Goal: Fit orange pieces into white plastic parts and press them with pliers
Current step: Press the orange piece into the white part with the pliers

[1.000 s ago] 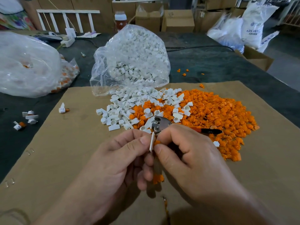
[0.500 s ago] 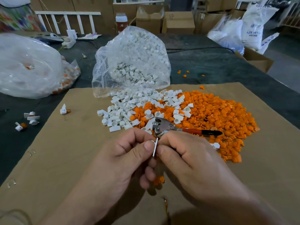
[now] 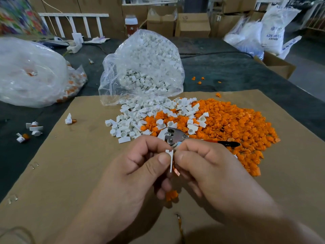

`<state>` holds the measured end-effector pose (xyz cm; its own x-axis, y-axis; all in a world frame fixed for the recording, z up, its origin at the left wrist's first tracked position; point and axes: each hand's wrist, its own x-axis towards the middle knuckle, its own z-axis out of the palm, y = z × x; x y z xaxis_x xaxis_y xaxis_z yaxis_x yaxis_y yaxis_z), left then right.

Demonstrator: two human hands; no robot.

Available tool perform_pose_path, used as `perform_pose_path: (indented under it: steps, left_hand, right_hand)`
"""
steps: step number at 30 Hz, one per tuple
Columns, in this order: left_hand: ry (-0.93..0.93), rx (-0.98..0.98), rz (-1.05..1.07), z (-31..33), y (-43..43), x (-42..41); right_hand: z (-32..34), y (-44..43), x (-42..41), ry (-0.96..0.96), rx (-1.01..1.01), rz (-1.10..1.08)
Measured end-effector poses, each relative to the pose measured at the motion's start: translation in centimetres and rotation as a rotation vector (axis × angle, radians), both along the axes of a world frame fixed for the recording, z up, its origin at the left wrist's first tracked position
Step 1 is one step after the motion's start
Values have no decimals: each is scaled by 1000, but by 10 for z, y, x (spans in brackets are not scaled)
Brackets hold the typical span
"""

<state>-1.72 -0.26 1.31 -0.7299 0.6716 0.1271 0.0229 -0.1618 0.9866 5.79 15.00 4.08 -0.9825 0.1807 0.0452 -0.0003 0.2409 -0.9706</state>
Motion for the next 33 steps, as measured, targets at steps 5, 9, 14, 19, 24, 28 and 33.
perform_pose_path:
  steps: [5,9,14,19,24,28,33]
  left_hand:
    - [-132,7,18,0,2,0]
    - [-196,9,-3,0,2,-1]
    - [36,-16,23,-5,-1,-1]
    - [-17,-56,61,-7,0,-2]
    - [-84,-90,59,-4,1,-1]
    - [30,-204,166,-1,2,1]
    - [186,-406,396,-3,0,-5]
  right_hand:
    - [-1,-1,0,-5,159,-4]
    - [-5,-1,2,111,447,-34]
    - [-3,1,-1,-72,-81,11]
    - [-10,2,-1,96,315,-15]
    - [-11,2,-1,166,542,-84]
    - [-13,4,-3,210,588,-103]
    - [-6,20,-1,167,317,-405]
